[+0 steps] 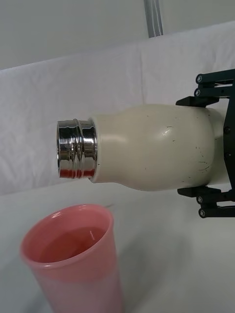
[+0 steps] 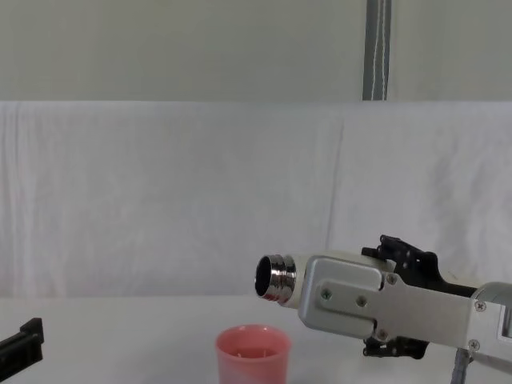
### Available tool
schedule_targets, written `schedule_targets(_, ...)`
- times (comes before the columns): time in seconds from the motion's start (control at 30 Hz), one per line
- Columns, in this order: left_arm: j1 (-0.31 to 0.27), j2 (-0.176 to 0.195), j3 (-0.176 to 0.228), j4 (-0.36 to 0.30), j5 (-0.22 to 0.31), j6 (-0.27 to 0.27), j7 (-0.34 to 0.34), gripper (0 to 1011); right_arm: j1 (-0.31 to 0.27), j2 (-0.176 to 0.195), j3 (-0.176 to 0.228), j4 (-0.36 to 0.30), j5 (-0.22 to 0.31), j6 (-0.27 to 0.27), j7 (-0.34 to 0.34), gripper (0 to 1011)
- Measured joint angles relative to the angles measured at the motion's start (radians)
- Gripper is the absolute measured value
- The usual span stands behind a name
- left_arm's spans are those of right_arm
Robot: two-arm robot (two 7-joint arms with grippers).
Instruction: Grasp the thermos with one hand and pour water into the cup lid.
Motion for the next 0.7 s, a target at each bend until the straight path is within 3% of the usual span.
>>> schedule_targets(0.7, 0.000, 0.000, 0.000, 0.000, 0.000, 0.000, 0.000, 1001, 0.032, -0.009, -0.010, 0.043, -0.019, -0.018, -0.014, 950)
